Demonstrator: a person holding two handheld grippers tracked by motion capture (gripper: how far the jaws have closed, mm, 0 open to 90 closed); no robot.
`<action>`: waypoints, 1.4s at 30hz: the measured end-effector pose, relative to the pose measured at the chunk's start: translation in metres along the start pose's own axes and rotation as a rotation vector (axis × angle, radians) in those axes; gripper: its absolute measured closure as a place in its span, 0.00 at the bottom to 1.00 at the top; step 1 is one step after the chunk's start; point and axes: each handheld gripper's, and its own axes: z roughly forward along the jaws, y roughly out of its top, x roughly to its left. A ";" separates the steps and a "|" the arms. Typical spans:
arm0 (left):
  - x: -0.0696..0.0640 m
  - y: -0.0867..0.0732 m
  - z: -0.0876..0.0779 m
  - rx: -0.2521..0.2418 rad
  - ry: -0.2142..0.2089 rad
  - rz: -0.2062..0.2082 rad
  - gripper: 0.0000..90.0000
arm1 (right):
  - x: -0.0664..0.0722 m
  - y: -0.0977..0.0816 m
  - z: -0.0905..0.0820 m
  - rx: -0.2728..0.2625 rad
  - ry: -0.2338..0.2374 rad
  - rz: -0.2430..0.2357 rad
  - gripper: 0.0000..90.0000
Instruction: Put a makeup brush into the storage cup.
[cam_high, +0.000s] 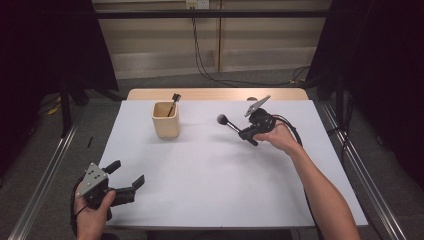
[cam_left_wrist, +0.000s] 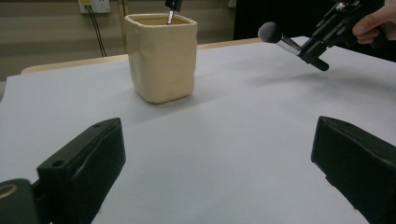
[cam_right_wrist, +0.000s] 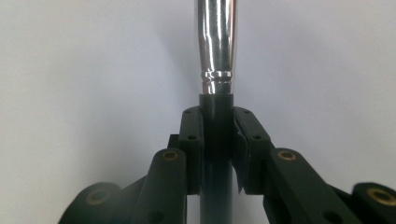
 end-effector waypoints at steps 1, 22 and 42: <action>0.000 0.000 0.000 0.000 0.001 -0.001 0.03 | 0.002 -0.001 0.000 -0.009 0.005 0.004 0.84; 0.001 0.000 -0.001 -0.004 0.004 -0.006 0.03 | 0.013 -0.026 -0.011 -0.285 -0.026 0.101 0.84; 0.000 0.000 -0.001 -0.006 0.004 -0.005 0.03 | 0.026 -0.044 -0.023 -0.553 -0.038 0.176 0.84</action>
